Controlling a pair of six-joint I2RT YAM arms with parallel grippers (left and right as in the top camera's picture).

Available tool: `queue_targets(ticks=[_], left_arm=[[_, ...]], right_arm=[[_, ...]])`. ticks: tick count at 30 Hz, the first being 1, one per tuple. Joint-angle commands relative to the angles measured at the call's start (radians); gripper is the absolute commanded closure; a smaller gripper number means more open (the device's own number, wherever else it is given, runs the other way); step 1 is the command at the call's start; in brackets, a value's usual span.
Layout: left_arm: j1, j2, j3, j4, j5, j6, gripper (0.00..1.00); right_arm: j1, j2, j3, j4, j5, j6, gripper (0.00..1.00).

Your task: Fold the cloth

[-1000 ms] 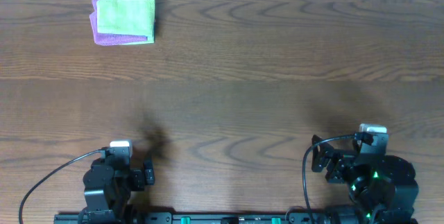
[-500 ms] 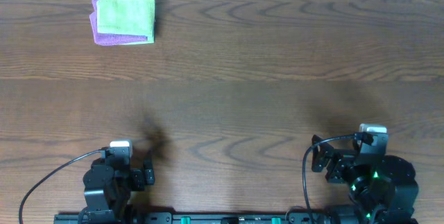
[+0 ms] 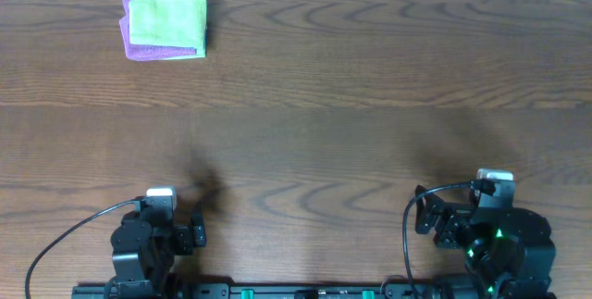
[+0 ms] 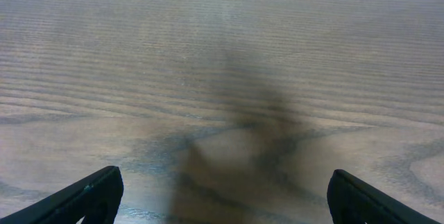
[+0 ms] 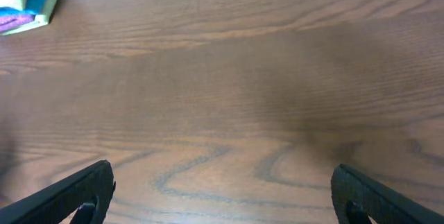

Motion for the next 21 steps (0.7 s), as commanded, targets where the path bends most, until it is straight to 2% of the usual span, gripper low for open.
queue_targets(ticks=[1, 5, 12, 21], left_arm=[[-0.006, -0.007, -0.011, -0.063, -0.008, -0.003, 0.05], [-0.006, -0.007, -0.011, -0.063, -0.008, -0.003, 0.05], [-0.006, -0.007, -0.011, -0.063, -0.008, -0.003, 0.05], [-0.006, -0.007, -0.011, -0.063, -0.008, -0.003, 0.05]], right_arm=[[-0.009, -0.036, -0.019, 0.003, 0.11, -0.007, 0.01], [-0.01, -0.103, -0.126, 0.111, 0.125, -0.144, 0.01], [-0.034, -0.246, -0.383, 0.318, 0.056, -0.213, 0.01], [-0.045, -0.318, -0.519, 0.344, 0.011, -0.212, 0.01]])
